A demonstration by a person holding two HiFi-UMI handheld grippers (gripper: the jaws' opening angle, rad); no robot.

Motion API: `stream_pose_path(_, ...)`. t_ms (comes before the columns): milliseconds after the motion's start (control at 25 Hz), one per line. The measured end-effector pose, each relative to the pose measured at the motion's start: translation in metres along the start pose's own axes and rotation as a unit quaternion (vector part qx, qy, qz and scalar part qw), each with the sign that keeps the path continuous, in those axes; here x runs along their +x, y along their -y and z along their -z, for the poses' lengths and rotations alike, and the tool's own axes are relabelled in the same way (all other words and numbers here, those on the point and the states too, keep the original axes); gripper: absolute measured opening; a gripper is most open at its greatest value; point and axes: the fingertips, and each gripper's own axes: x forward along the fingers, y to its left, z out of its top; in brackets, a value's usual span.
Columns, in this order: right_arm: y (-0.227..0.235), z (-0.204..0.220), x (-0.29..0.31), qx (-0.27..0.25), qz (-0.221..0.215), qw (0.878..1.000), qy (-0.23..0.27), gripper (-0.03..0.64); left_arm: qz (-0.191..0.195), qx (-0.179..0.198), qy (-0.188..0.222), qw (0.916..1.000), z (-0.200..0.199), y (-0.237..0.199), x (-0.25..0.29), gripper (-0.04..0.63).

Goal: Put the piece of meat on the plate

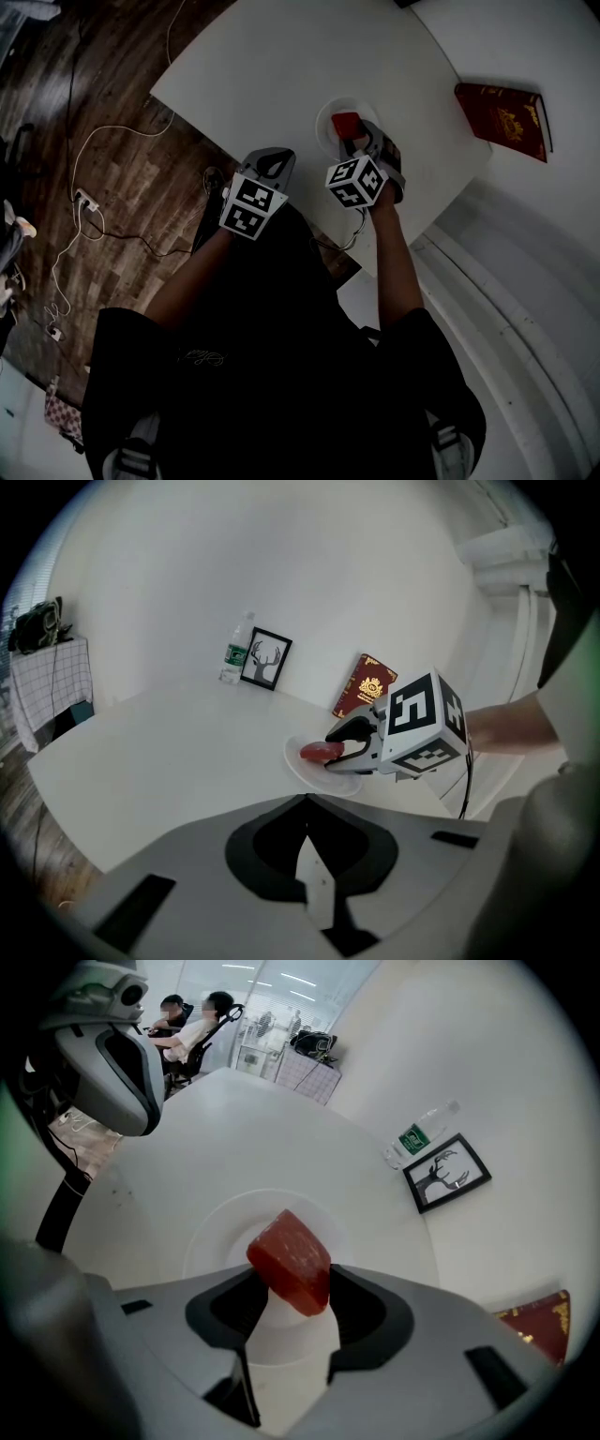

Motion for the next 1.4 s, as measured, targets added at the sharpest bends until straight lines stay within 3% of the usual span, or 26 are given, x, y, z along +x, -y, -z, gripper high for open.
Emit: stream_pose_path(1400,-0.005,0.014,-0.014,0.035,0.015,0.999,-0.019,0.233,0.031,0.023,0.009,0.9992,-0.008,0.014,-0.004,0.002)
